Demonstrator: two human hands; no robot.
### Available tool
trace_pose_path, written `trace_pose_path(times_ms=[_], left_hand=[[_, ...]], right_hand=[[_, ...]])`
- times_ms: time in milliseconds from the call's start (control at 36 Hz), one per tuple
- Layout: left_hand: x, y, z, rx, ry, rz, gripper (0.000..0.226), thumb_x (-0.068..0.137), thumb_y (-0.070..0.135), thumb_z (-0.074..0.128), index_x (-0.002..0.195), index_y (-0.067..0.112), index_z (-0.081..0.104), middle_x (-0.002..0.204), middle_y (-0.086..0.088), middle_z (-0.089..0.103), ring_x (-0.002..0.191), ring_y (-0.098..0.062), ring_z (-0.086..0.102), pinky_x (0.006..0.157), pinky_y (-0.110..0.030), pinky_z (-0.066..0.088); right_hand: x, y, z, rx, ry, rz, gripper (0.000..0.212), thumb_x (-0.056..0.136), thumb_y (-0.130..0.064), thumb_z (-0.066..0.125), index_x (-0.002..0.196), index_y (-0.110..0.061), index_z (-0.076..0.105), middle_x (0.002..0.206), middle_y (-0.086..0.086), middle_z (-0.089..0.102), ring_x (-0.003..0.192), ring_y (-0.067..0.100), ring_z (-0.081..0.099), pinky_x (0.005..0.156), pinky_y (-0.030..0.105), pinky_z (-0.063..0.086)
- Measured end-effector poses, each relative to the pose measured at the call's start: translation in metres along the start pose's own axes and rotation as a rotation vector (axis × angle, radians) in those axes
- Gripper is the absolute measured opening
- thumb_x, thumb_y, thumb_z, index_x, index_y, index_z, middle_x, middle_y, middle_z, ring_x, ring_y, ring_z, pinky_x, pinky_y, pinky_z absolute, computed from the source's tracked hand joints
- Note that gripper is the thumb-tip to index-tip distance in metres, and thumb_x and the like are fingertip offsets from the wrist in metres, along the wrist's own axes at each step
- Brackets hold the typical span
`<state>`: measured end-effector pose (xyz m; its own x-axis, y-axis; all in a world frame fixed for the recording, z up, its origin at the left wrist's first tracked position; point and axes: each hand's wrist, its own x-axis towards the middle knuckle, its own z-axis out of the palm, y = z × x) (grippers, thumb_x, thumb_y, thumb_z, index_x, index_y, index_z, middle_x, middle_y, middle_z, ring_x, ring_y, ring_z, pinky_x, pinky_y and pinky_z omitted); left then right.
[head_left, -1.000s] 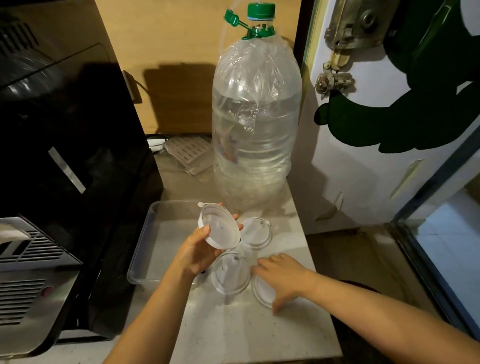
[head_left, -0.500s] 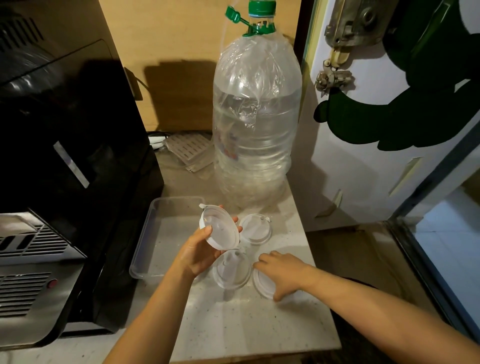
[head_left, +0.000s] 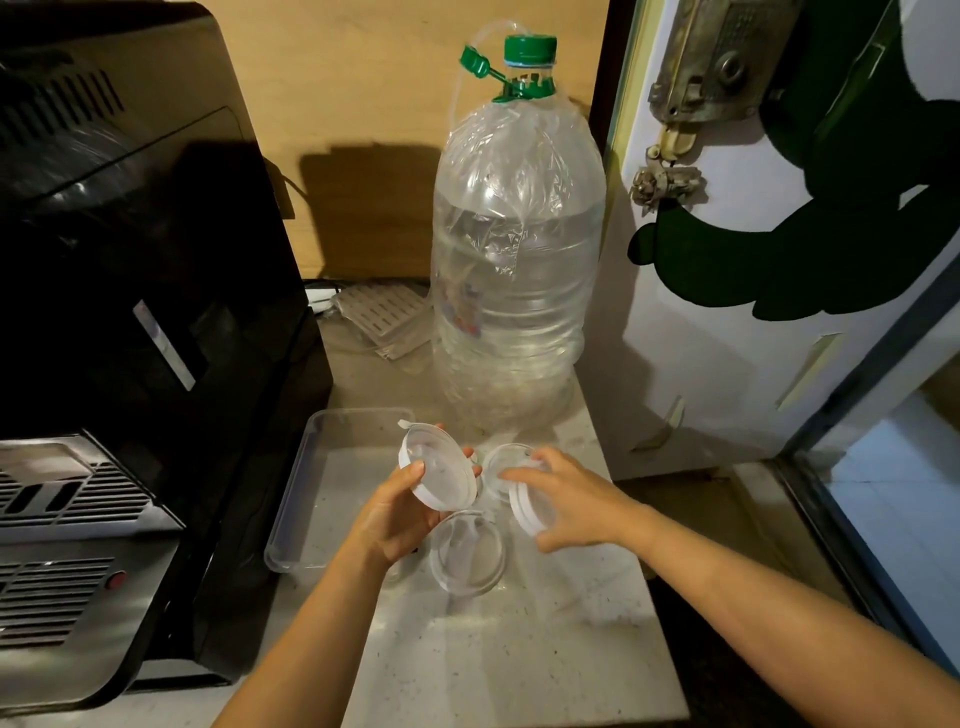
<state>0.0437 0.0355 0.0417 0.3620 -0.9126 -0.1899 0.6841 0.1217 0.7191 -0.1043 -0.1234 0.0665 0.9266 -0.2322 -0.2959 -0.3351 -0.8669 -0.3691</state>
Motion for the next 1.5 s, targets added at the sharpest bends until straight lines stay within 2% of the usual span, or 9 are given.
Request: trace_pose_path(times_ms=[278,389,611,694,833,1083,1250,1361,1500], left_hand=[[0.007,0.005,0.009,-0.069,0.037,0.015,0.097,0.019,0.041,0.092,0.106,0.017,0.058,0.102,-0.012,0.07,0.093,-0.029,0.068,0.074,-0.038,0.059],[0.012,0.009,0.025,-0.087,0.009,0.041,0.095,0.02,0.042,0.092,0.106,0.013,0.062,0.096,-0.011,0.074,0.089,-0.026,0.07,0.075,-0.038,0.057],[0.018,0.025,0.042,-0.154,-0.075,0.151,0.069,0.025,0.042,0.092,0.087,0.016,0.076,0.091,-0.008,0.075,0.081,-0.02,0.071,0.072,-0.036,0.058],[0.016,0.03,0.045,-0.177,-0.106,0.176,0.067,0.028,0.039,0.092,0.088,0.014,0.075,0.092,-0.011,0.075,0.081,-0.022,0.071,0.067,-0.033,0.06],[0.016,0.034,0.046,-0.215,-0.115,0.179,0.074,0.032,0.038,0.092,0.097,0.009,0.071,0.096,-0.013,0.073,0.086,-0.024,0.071,0.068,-0.032,0.06],[0.021,0.037,0.042,-0.235,-0.157,0.194,0.071,0.032,0.039,0.092,0.094,0.01,0.073,0.091,-0.01,0.073,0.083,-0.021,0.07,0.066,-0.03,0.059],[0.026,0.04,0.032,-0.18,-0.143,0.197,0.07,0.031,0.041,0.091,0.093,0.013,0.073,0.091,-0.008,0.071,0.084,-0.02,0.069,0.07,-0.031,0.057],[0.025,0.043,0.028,-0.142,-0.158,0.205,0.066,0.03,0.04,0.092,0.089,0.015,0.073,0.086,-0.004,0.072,0.081,-0.017,0.068,0.07,-0.029,0.056],[0.023,0.047,0.028,-0.089,-0.196,0.191,0.066,0.033,0.038,0.091,0.091,0.012,0.074,0.089,-0.005,0.074,0.085,-0.018,0.07,0.078,-0.033,0.056]], right_hand=[[0.009,-0.041,-0.073,0.44,0.466,-0.126,0.068,0.056,-0.03,0.072,0.116,-0.036,0.041,0.119,-0.004,0.033,0.11,0.014,0.04,0.085,0.018,0.036],[0.016,-0.059,-0.077,0.636,0.545,-0.137,0.06,0.052,-0.027,0.069,0.102,-0.025,0.035,0.105,0.003,0.042,0.094,0.018,0.045,0.08,0.032,0.044],[0.027,-0.07,-0.064,0.828,0.526,-0.105,0.068,0.046,-0.037,0.071,0.099,-0.012,0.037,0.105,0.008,0.048,0.094,0.028,0.053,0.084,0.045,0.05],[0.028,-0.068,-0.061,0.837,0.508,-0.124,0.077,0.045,-0.037,0.073,0.109,-0.006,0.041,0.108,0.003,0.048,0.102,0.023,0.053,0.08,0.033,0.051],[0.031,-0.064,-0.057,0.853,0.498,-0.17,0.078,0.04,-0.049,0.069,0.109,-0.027,0.039,0.102,-0.018,0.048,0.1,0.007,0.051,0.081,0.014,0.047],[0.038,-0.06,-0.048,0.92,0.395,-0.291,0.056,0.046,-0.037,0.076,0.091,-0.021,0.045,0.127,-0.015,0.045,0.116,0.007,0.05,0.086,0.018,0.052],[0.042,-0.061,-0.051,0.82,0.327,-0.275,0.072,0.049,-0.04,0.079,0.11,-0.051,0.042,0.133,-0.016,0.042,0.123,0.001,0.042,0.099,0.014,0.038],[0.044,-0.06,-0.051,0.717,0.27,-0.278,0.072,0.061,-0.029,0.078,0.112,-0.059,0.037,0.14,-0.021,0.028,0.122,-0.022,0.024,0.091,-0.007,0.026],[0.047,-0.063,-0.05,0.529,0.204,-0.282,0.065,0.075,-0.029,0.073,0.119,-0.056,0.034,0.156,-0.007,0.012,0.142,0.007,0.004,0.116,0.03,0.014]])
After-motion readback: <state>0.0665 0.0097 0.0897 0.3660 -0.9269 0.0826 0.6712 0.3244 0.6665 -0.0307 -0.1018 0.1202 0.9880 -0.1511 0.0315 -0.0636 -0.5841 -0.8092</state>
